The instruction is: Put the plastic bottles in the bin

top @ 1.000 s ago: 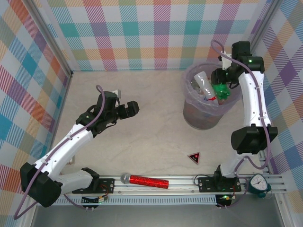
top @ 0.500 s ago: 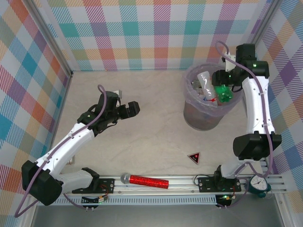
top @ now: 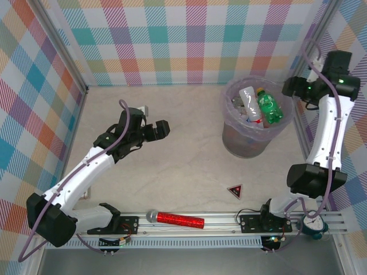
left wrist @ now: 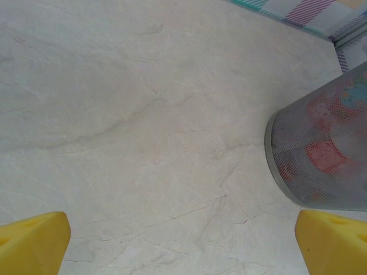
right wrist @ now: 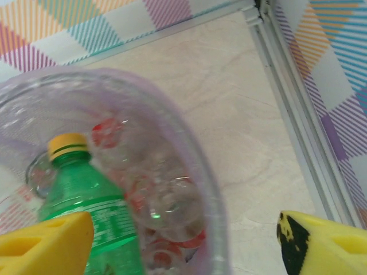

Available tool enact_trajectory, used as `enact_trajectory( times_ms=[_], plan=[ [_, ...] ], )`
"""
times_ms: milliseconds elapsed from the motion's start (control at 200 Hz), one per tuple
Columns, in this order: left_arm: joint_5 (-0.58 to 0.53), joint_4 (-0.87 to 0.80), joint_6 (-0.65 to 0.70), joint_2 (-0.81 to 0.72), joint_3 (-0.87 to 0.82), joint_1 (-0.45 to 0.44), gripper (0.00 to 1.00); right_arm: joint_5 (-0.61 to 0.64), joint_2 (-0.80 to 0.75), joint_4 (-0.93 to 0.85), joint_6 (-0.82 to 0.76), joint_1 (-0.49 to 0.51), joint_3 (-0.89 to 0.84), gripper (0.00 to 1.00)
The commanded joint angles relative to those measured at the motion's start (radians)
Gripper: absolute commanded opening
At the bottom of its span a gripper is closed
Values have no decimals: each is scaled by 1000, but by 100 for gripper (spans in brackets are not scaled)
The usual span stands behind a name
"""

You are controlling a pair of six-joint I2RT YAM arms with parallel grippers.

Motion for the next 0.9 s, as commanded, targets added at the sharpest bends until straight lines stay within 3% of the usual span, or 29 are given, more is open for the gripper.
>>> enact_trajectory(
  times_ms=[0, 380, 520, 750, 895],
  plan=[
    [15, -14, 27, -12, 38, -4, 100, -165, 30, 22, 24, -25, -12, 87],
    [-26, -49, 24, -93, -13, -2, 100, -383, 78, 132, 32, -22, -151, 90],
    [-28, -53, 25, -75, -2, -1, 100, -522, 36, 220, 70, 1, -256, 89],
    [-63, -79, 33, -72, 3, 3, 100, -573, -34, 326, 115, 128, -418, 88],
    [-128, -109, 39, -88, -9, 17, 100, -557, -78, 409, 174, 274, -492, 88]
  ],
)
